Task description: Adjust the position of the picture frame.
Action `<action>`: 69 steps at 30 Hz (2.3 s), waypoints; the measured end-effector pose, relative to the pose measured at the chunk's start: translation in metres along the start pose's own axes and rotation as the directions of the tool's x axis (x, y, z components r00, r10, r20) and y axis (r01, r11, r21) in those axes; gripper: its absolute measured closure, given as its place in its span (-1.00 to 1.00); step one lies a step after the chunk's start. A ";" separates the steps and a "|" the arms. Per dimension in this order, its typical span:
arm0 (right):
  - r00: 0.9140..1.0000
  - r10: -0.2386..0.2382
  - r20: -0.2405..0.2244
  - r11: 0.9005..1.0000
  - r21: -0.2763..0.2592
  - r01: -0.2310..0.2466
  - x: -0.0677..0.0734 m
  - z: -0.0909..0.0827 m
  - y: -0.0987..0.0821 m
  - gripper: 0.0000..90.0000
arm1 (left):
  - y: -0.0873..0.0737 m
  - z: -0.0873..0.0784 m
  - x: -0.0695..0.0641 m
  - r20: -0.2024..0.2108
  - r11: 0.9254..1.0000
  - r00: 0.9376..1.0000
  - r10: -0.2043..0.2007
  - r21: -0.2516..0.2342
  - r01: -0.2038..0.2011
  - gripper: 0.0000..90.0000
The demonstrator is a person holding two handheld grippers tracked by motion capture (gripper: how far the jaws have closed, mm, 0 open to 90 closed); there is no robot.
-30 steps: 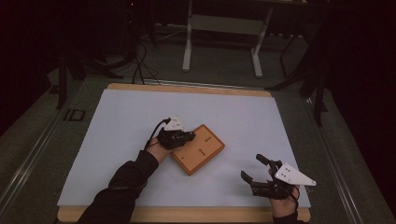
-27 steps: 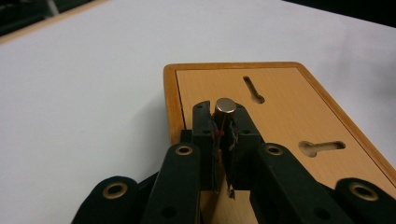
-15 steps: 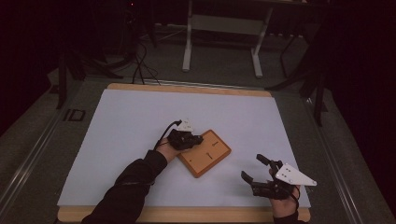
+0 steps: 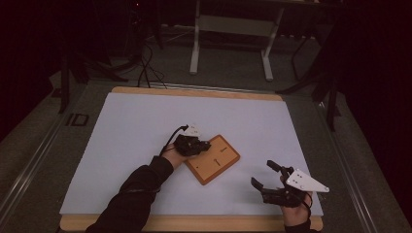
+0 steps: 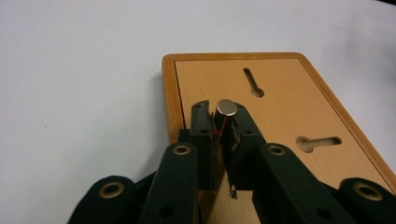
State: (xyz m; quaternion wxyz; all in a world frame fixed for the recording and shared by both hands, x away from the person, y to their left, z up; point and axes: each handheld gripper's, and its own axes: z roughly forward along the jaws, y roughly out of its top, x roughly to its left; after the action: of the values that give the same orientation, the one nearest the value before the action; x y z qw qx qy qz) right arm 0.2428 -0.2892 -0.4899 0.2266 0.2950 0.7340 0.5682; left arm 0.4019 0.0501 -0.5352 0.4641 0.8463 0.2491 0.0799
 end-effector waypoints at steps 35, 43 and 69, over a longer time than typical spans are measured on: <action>0.998 0.060 -0.026 0.998 0.024 -0.059 0.002 0.013 0.005 -0.74 | -0.031 -0.072 -0.071 0.061 0.997 0.998 -0.022 -0.066 0.026 0.60; 0.997 0.064 -0.031 0.998 0.028 -0.063 0.001 0.013 0.004 -0.73 | -0.034 -0.049 -0.096 0.123 1.000 0.992 0.018 0.010 -0.020 0.97; 0.997 0.069 -0.038 0.997 0.032 -0.068 -0.001 0.014 0.003 -0.73 | -0.042 -0.033 -0.102 0.089 0.990 0.995 0.050 0.128 -0.061 1.00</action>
State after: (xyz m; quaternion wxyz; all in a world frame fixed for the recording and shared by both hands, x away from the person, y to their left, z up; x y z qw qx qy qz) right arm 0.2530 -0.2795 -0.4904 0.1881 0.3122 0.7363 0.5701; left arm 0.2871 0.0422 -0.5417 0.4154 0.8842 0.2099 0.0401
